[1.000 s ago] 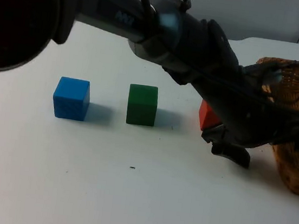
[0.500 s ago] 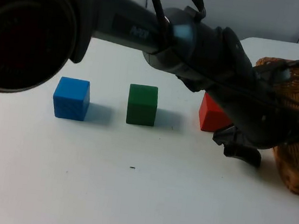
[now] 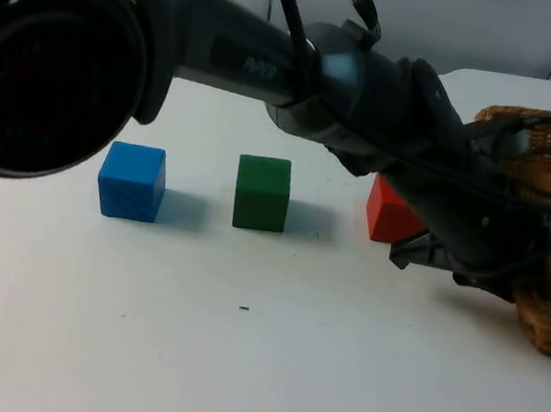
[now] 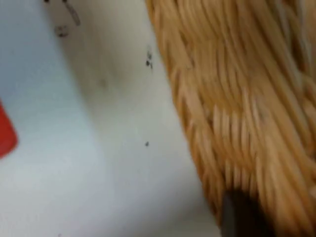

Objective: Pick up the basket with the left hand and place the blue cube into the basket with the right hand.

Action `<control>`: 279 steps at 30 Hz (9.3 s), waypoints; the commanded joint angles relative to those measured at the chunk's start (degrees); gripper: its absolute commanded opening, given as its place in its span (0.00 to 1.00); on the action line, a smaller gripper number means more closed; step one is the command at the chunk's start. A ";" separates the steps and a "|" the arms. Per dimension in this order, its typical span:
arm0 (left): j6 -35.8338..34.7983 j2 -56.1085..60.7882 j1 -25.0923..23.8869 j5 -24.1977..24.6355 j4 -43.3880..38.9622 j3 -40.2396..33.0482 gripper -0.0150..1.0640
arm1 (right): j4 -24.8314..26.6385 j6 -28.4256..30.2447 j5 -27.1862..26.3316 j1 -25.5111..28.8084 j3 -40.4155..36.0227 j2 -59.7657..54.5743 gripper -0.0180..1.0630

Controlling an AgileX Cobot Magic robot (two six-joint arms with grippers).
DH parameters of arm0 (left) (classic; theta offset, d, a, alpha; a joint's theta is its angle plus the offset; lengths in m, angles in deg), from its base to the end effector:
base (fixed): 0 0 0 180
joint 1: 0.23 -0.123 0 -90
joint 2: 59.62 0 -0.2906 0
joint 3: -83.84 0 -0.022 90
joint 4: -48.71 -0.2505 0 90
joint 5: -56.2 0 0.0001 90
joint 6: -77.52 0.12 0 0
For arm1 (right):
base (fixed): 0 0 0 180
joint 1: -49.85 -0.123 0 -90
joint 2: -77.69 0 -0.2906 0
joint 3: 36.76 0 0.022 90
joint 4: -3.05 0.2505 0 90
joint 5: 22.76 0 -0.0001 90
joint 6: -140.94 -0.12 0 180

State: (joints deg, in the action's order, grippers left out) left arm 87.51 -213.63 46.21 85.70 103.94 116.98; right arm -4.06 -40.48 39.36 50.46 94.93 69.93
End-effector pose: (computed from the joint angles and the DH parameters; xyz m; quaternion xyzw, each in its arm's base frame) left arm 0.3505 -0.4392 0.0582 0.1127 0.9116 -0.3784 0.1139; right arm 0.0127 -0.0133 0.2642 0.0184 0.8562 -0.0583 0.5131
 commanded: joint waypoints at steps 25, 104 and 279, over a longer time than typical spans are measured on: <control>-14.46 17.32 -3.60 1.39 -17.60 -0.76 0.01 | -0.29 0.03 -0.61 0.27 -0.04 0.13 0.98; 20.03 79.80 -61.66 17.29 -22.43 -75.11 0.01 | 38.19 46.38 -20.63 -29.75 51.50 -93.02 0.97; 29.91 61.75 -68.24 24.15 -12.25 -61.76 0.01 | 37.84 47.38 -28.96 -49.06 86.46 -130.75 0.01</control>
State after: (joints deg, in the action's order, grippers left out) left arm 117.58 -152.09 -22.31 109.17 89.44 54.66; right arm 33.41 6.51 11.64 1.63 181.09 -60.70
